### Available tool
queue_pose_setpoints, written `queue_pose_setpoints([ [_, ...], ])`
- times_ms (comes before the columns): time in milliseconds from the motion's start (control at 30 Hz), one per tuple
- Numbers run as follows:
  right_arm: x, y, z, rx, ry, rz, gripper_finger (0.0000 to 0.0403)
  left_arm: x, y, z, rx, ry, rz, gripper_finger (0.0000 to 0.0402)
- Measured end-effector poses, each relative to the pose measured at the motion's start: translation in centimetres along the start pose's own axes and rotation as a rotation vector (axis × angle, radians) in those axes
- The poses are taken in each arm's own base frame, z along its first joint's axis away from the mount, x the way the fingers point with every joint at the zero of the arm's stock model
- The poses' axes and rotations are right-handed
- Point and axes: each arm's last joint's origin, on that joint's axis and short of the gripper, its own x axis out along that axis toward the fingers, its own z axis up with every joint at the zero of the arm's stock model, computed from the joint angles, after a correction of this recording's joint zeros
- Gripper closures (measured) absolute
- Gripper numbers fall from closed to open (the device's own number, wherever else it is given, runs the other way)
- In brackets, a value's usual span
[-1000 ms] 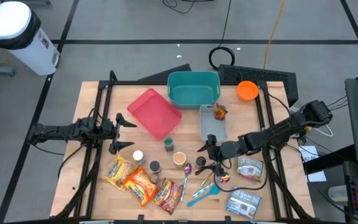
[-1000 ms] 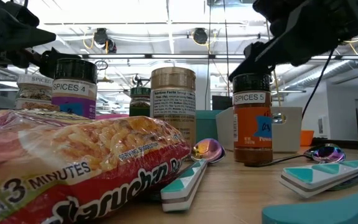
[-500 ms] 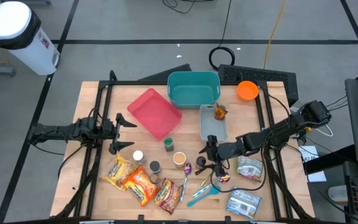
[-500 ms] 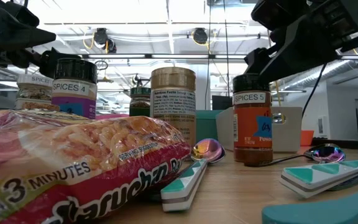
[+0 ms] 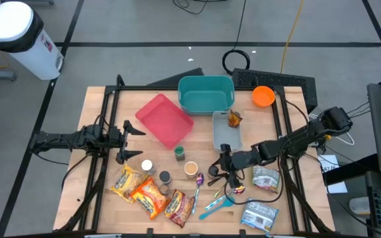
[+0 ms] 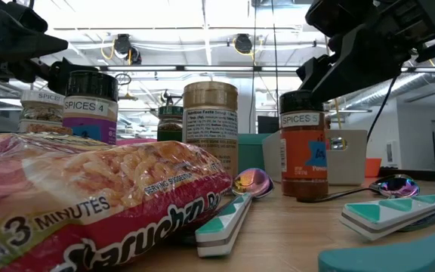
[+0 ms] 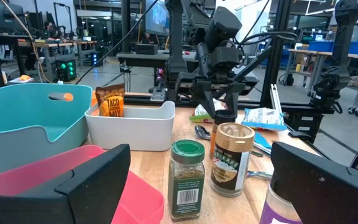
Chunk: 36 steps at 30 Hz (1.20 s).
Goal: Pick & Place Food Item
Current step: Put the orange spice bottle into the gray bin
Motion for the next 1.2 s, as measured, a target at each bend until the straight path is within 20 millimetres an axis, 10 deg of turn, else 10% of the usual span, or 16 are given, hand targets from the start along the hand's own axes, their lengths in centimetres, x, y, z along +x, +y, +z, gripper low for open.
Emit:
queue_pose_setpoints([
  [1200,-6.8,-1.1,2.9,0.133,-0.219,-0.259,0.0214,0.0,0.0,0.0,0.000,0.000,0.000,0.0005],
])
